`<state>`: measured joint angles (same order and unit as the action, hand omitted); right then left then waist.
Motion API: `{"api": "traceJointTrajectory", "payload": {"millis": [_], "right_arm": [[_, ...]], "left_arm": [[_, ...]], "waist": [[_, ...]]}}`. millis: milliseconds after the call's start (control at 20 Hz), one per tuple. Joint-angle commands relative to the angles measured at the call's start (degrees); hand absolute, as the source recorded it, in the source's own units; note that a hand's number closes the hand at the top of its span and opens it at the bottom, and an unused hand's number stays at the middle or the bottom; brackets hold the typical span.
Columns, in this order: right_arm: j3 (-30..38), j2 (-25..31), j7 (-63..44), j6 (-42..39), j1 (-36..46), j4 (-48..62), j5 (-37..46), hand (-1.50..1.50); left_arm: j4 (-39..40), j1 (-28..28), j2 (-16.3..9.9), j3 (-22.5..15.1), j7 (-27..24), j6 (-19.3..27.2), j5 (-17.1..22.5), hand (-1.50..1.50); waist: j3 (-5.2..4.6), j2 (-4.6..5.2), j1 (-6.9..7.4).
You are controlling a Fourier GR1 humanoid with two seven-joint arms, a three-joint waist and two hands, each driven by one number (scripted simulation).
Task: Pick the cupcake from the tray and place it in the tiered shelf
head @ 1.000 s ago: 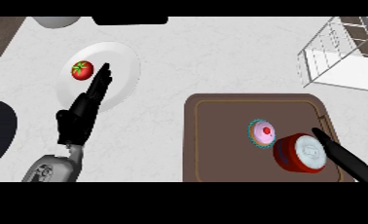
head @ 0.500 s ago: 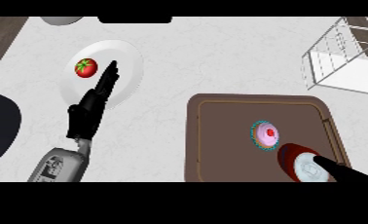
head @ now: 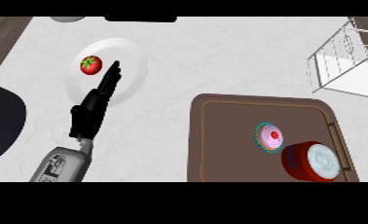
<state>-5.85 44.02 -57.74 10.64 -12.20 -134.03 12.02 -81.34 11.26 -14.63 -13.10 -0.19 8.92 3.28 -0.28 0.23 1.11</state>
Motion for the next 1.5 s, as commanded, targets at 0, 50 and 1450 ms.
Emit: {"api": "traceJointTrajectory", "payload": {"millis": [0, 50, 1450], "right_arm": [[-1.75, 4.53, -15.88, -6.71, 8.65, -1.19, -1.25, -1.50], [-3.55, 4.06, -17.50, -7.14, 7.79, -2.29, -0.54, -1.50], [-18.08, -17.29, -24.49, -11.39, 22.31, 9.36, 19.73, -1.50]], "left_arm": [[-2.47, 0.24, -0.35, -0.42, 3.00, -1.14, 0.26, 0.00], [-1.36, 0.31, -0.23, 0.69, 2.44, 0.09, -0.25, 0.00], [0.95, 1.53, 1.70, 3.40, 1.01, -1.51, -1.97, 0.00]], "waist": [[0.06, 0.01, 0.89], [0.09, -0.07, 0.19], [0.20, -0.25, -1.10]]}}
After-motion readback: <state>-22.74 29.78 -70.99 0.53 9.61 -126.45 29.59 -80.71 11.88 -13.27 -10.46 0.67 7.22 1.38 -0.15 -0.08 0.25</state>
